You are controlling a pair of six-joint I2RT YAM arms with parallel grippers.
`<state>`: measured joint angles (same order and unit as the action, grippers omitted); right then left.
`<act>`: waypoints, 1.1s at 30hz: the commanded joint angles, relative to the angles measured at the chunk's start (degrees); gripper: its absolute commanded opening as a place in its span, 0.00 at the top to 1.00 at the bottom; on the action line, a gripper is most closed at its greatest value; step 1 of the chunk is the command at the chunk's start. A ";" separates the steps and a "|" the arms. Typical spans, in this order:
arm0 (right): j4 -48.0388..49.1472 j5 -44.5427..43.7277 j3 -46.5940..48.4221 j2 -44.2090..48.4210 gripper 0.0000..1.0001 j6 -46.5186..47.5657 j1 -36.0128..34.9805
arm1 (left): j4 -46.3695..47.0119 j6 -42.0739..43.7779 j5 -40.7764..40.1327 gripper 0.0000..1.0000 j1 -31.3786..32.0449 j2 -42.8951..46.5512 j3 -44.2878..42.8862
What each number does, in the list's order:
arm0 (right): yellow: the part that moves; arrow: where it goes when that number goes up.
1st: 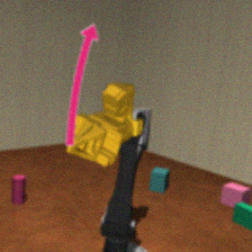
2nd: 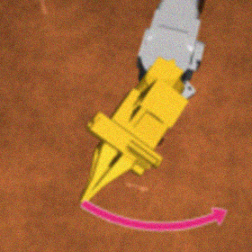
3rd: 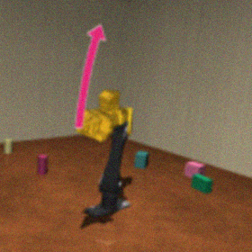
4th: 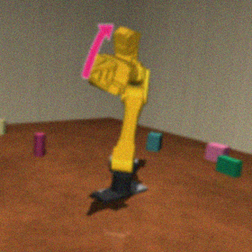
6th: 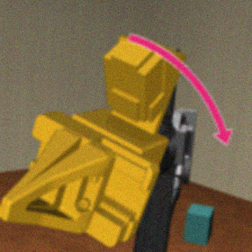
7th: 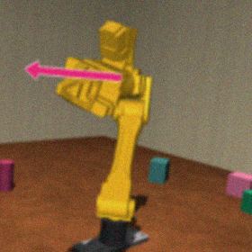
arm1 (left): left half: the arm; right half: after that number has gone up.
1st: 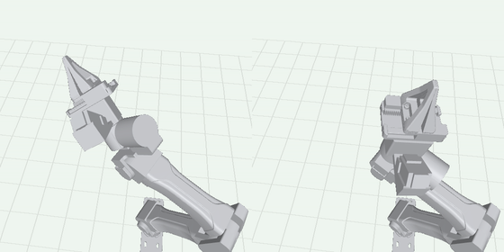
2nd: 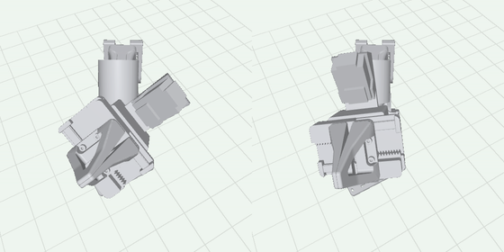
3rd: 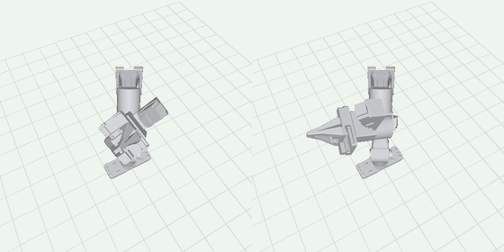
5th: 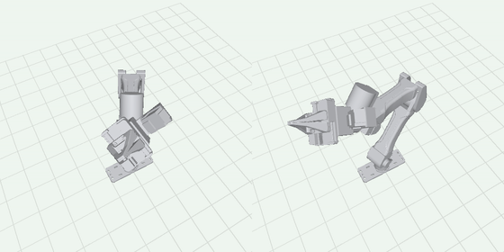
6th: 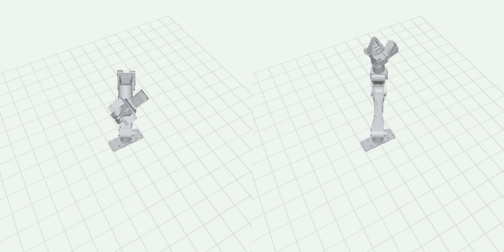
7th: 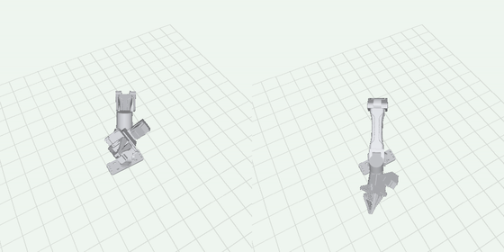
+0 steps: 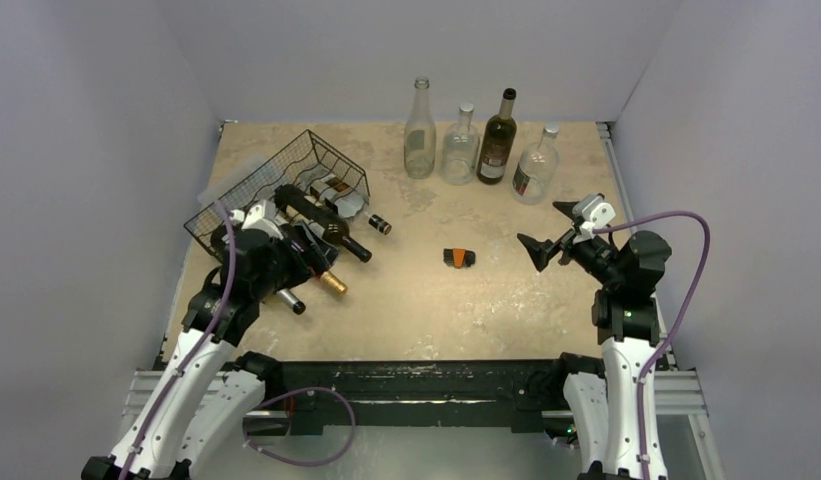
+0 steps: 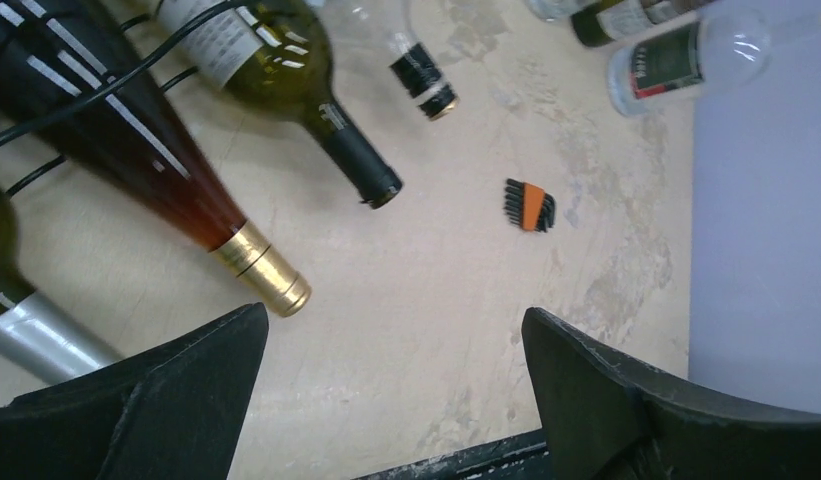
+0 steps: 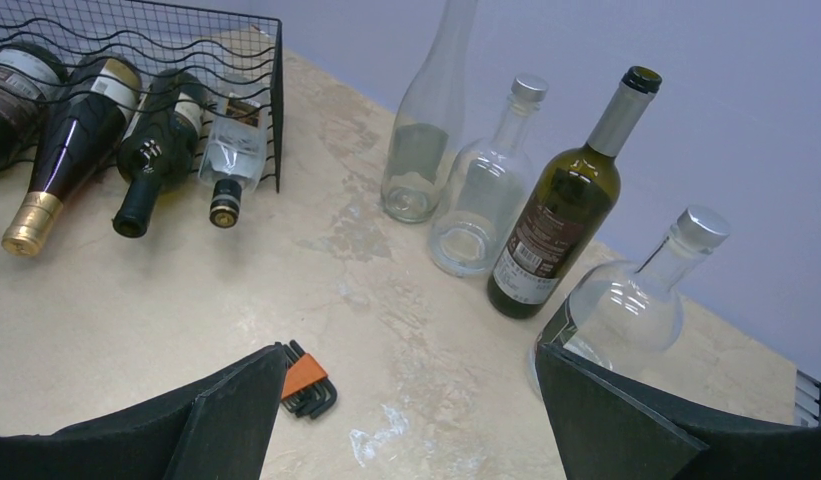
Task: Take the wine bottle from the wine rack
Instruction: Pick up the wine bottle from the wine rack.
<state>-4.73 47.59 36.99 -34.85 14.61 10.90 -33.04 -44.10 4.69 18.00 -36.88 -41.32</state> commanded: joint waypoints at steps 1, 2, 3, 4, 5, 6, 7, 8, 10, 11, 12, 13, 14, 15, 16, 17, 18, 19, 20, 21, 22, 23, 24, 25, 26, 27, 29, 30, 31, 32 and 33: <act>2.16 1.13 -0.27 0.15 0.01 -0.17 0.04 | -10.38 -9.26 -9.27 0.03 -0.51 -1.58 -1.86; 2.37 1.40 -0.29 0.08 0.01 -0.34 0.06 | -13.35 -10.22 -10.10 0.04 -0.51 -2.14 -2.96; 2.61 1.77 -0.34 -0.06 0.01 -0.66 0.04 | -16.26 -10.65 -10.56 0.04 -0.51 -3.10 -4.34; 2.81 2.06 -0.39 -0.23 0.01 -0.84 0.01 | -18.92 -11.00 -11.15 0.04 -0.42 -3.71 -5.59; 2.94 2.28 -0.50 -0.22 0.01 -0.89 -0.01 | -21.54 -11.69 -12.13 0.04 -0.38 -4.35 -6.64; 2.91 2.32 -0.54 -0.16 0.01 -0.90 -0.02 | -23.56 -12.75 -13.02 0.04 -0.34 -4.76 -7.22; 2.86 2.22 -0.64 0.04 0.01 -0.90 -0.01 | -25.09 -13.68 -13.97 0.04 -0.29 -5.11 -7.44; 2.73 1.97 -0.68 0.30 0.01 -0.78 0.00 | -26.41 -14.78 -14.87 0.04 -0.21 -5.46 -7.42; 2.48 1.58 -0.66 0.61 0.01 -0.56 -0.02 | -28.58 -16.44 -17.01 0.04 0.00 -6.19 -7.08; 2.45 1.61 -0.67 0.61 0.01 -0.55 0.00 | -29.75 -17.18 -18.02 0.04 0.09 -6.71 -7.07; 2.45 1.74 -0.64 0.45 0.01 -0.55 0.00 | -30.29 -17.32 -18.76 0.04 0.15 -7.28 -6.96; 2.45 1.90 -0.61 0.27 0.01 -0.55 0.00 | -30.66 -17.63 -19.47 0.04 0.19 -7.89 -6.86; 2.49 2.11 -0.61 0.12 0.01 -0.55 0.00 | -31.05 -17.93 -20.14 0.04 0.19 -8.46 -6.94; 2.60 2.39 -0.73 0.12 0.01 -0.67 0.00 | -31.11 -17.92 -20.45 0.04 0.19 -9.03 -6.98; 2.76 2.68 -0.85 0.10 0.01 -0.72 -0.01 | -31.02 -17.95 -20.57 0.04 0.19 -9.38 -7.04; 2.84 2.84 -0.91 0.09 0.01 -0.79 0.00 | -30.69 -17.88 -20.59 0.04 0.26 -9.65 -7.07; 2.88 2.85 -0.90 0.15 0.01 -0.77 -0.02 | -30.47 -17.87 -20.64 0.04 0.28 -9.88 -6.98; 2.93 2.79 -0.97 0.29 0.01 -0.76 -0.07 | -30.03 -17.80 -20.79 0.04 0.33 -9.81 -6.89; 3.00 2.81 -1.00 0.38 0.01 -0.81 -0.01 | -29.70 -17.83 -21.28 0.04 0.36 -9.65 -6.67; 2.98 2.81 -1.01 0.40 0.01 -0.81 -0.04 | -29.44 -18.00 -22.01 0.04 0.37 -9.49 -6.38; 2.97 2.93 -0.96 0.33 0.01 -0.91 0.00 | -29.10 -18.06 -22.83 0.04 0.37 -9.32 -5.96; 2.97 2.95 -1.01 0.38 0.01 -0.85 -0.02 | -28.52 -18.04 -23.36 0.04 0.37 -9.12 -5.49; 2.97 2.83 -1.06 0.34 0.01 -0.82 0.00 | -27.89 -18.31 -23.89 0.04 0.37 -9.01 -4.91; 2.91 2.67 -1.06 0.38 0.01 -0.75 -0.02 | -27.18 -18.64 -24.27 0.04 0.37 -9.04 -4.31; 2.89 2.54 -1.15 0.26 0.01 -0.73 0.00 | -26.24 -18.85 -24.48 0.04 0.37 -9.14 -3.69; 2.89 2.50 -1.14 0.19 0.01 -0.65 0.00 | -25.30 -19.07 -24.72 0.04 0.37 -9.48 -3.02; 3.03 2.63 -1.25 0.20 0.01 -0.64 0.00 | -24.00 -19.43 -25.54 0.05 0.37 -10.99 -2.36; 3.07 2.75 -1.29 0.22 0.01 -0.64 -0.02 | -23.69 -19.45 -25.86 0.05 0.37 -11.80 -2.16; 3.07 2.77 -1.34 0.24 0.01 -0.64 0.00 | -23.44 -19.49 -26.40 0.06 0.33 -12.82 -2.06; 3.13 2.81 -1.36 0.30 0.01 -0.64 0.00 | -23.09 -19.53 -26.78 0.06 0.36 -13.65 -1.95; 3.18 2.96 -1.39 0.30 0.01 -0.75 0.00 | -22.74 -19.50 -26.97 0.07 0.37 -14.54 -1.75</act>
<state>-3.77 49.19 36.07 -34.85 14.39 10.90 -59.24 -62.41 -19.14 18.13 -48.73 -43.92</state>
